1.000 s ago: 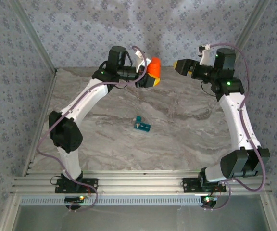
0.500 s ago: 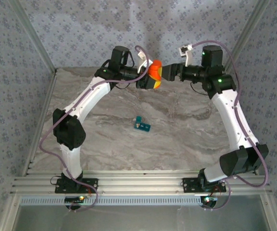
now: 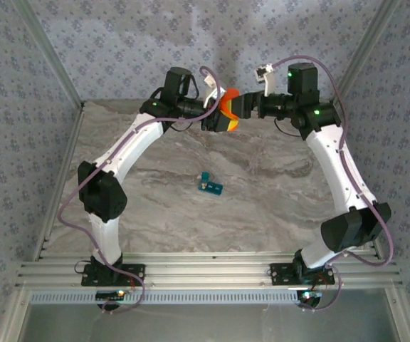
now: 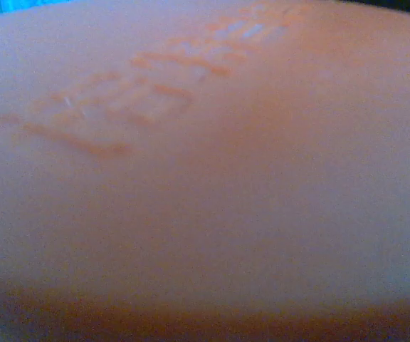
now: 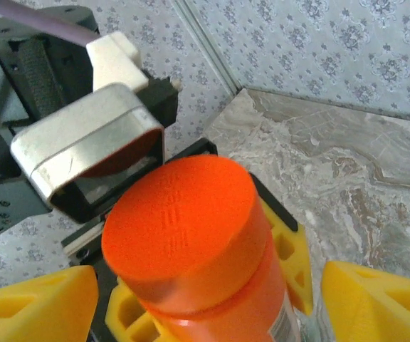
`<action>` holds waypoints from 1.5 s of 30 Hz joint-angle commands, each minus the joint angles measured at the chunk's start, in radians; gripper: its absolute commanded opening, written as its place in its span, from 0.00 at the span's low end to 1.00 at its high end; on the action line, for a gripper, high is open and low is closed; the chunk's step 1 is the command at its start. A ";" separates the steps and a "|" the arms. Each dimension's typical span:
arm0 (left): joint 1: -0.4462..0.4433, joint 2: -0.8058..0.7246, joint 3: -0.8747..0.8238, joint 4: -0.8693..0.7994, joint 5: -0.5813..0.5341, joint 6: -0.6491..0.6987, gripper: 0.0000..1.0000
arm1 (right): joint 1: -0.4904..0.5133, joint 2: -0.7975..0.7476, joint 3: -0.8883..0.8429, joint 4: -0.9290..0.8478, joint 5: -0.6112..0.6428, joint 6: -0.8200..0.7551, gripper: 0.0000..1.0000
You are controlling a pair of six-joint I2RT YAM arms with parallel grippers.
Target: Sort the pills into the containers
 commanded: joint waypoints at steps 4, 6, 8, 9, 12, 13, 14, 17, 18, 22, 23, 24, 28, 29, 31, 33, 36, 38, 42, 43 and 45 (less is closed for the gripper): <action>-0.010 -0.004 0.045 0.000 0.039 0.006 0.00 | 0.016 0.031 0.045 -0.035 0.017 -0.031 0.80; -0.011 -0.006 0.047 0.001 0.039 0.007 0.00 | 0.016 0.035 0.044 -0.035 0.017 -0.031 0.79; -0.014 -0.004 0.049 0.000 0.043 0.006 0.00 | 0.015 0.038 0.047 -0.035 0.017 -0.029 0.77; -0.014 -0.003 0.050 0.000 0.044 0.006 0.00 | 0.015 0.040 0.048 -0.035 0.017 -0.029 0.75; -0.015 -0.001 0.051 -0.002 0.049 0.008 0.00 | 0.016 0.046 0.051 -0.023 0.009 -0.019 0.69; -0.016 0.000 0.052 -0.003 0.051 0.007 0.00 | 0.015 0.049 0.051 -0.019 0.003 -0.015 0.67; -0.016 0.001 0.053 -0.003 0.050 0.007 0.00 | 0.018 0.052 0.052 -0.018 -0.002 -0.013 0.66; -0.017 0.002 0.054 -0.003 0.051 0.008 0.00 | 0.020 0.058 0.053 -0.015 -0.013 -0.009 0.65; -0.017 0.002 0.054 -0.003 0.052 0.007 0.00 | 0.022 0.060 0.053 -0.016 -0.016 -0.009 0.65; -0.017 0.002 0.056 -0.005 0.057 0.010 0.00 | 0.023 0.065 0.055 -0.012 -0.018 -0.008 0.64; -0.017 0.002 0.057 -0.005 0.056 0.009 0.00 | 0.023 0.066 0.057 -0.011 -0.021 -0.008 0.64; -0.018 0.004 0.058 -0.005 0.059 0.009 0.00 | 0.023 0.067 0.058 -0.010 -0.021 -0.008 0.66; -0.017 0.003 0.059 -0.008 0.058 0.011 0.00 | 0.025 0.071 0.061 -0.010 -0.015 -0.007 0.73; -0.017 0.003 0.060 -0.007 0.059 0.012 0.00 | 0.025 0.071 0.062 -0.010 -0.015 -0.007 0.73; -0.017 0.004 0.062 -0.009 0.059 0.013 0.00 | 0.025 0.072 0.062 -0.012 -0.015 -0.008 0.71; -0.017 0.003 0.062 -0.011 0.060 0.015 0.00 | 0.025 0.072 0.062 -0.012 -0.015 -0.007 0.67; -0.017 0.005 0.061 -0.014 0.060 0.016 0.00 | 0.025 0.069 0.060 -0.007 -0.010 -0.003 0.58; -0.017 0.005 0.062 -0.013 0.060 0.017 0.00 | 0.023 0.067 0.057 0.002 -0.009 0.005 0.51; -0.017 0.002 0.061 -0.020 0.049 0.017 0.03 | 0.018 0.058 0.043 0.034 -0.001 0.028 0.44; -0.017 0.002 0.059 -0.022 0.040 0.019 0.06 | 0.016 0.053 0.035 0.047 0.011 0.035 0.42; -0.017 -0.003 0.054 -0.023 0.026 0.020 0.14 | 0.012 0.040 0.011 0.084 0.027 0.053 0.40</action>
